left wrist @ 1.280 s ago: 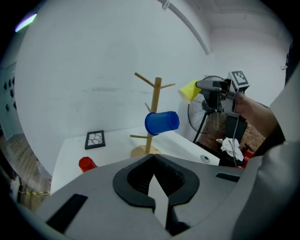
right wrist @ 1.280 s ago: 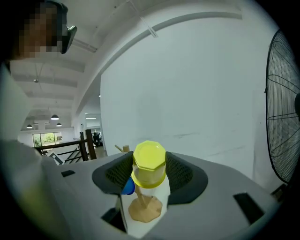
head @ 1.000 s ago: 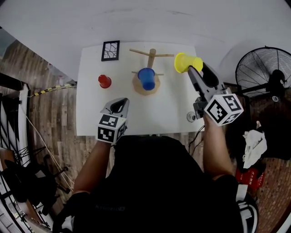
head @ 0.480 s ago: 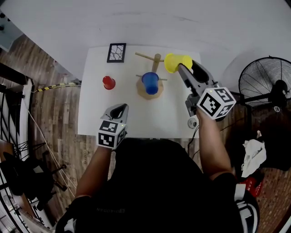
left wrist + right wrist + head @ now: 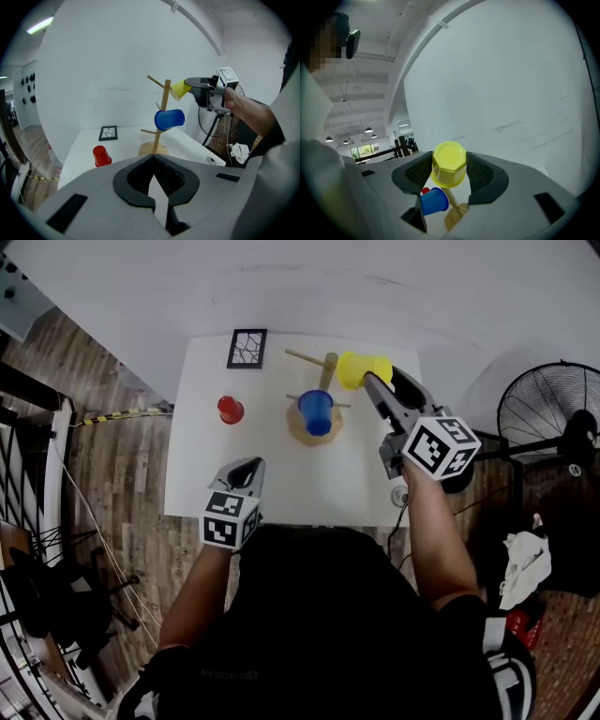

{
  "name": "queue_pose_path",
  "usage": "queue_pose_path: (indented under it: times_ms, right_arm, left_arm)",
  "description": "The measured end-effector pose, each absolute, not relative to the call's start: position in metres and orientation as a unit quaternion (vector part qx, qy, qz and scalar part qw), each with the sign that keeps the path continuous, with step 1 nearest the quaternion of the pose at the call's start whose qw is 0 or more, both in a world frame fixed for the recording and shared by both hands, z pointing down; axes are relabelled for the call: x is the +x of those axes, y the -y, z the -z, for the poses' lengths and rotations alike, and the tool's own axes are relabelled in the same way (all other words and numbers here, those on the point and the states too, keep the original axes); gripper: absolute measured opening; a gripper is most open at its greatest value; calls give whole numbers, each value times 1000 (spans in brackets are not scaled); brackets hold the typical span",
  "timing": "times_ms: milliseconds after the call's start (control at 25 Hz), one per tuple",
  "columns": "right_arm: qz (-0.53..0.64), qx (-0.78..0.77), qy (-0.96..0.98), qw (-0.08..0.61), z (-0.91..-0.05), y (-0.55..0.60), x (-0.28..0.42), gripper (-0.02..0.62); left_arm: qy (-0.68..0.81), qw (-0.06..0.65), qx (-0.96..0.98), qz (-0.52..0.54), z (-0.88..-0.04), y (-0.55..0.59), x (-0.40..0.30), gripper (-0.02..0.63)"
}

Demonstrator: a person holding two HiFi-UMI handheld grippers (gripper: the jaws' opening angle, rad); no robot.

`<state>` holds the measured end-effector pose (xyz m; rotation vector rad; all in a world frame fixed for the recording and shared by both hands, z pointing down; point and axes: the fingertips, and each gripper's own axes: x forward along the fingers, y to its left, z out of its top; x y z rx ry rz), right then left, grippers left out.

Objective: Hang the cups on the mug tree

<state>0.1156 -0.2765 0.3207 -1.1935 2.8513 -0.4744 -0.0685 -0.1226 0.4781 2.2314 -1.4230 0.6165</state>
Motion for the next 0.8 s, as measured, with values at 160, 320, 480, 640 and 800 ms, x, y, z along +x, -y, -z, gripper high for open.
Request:
queue_pose_path:
  times_ms: [160,320,480,640,800]
  right_arm:
    - [151,-386,-910,-1,-326,277,116,226]
    - [146,-393,-908,-8,-328,275,120,232]
    - [137,-399,-906,-10,-326,270,127,232]
    - [128,-407,-905,-12,-325,263,135,230]
    - [119,-412,-903,-19,-328,254,142,230]
  left_arm:
    - [509,208,805,-224,-476,126,-68,14]
    - [503,206,809,-225,-476,130,-66,15]
    - [495,203,814,-228,-475,132,-62,15]
    - [485,199,819,-231,-475,134,-58,15]
    - [478,195,824,-233,-474,137,-54,15]
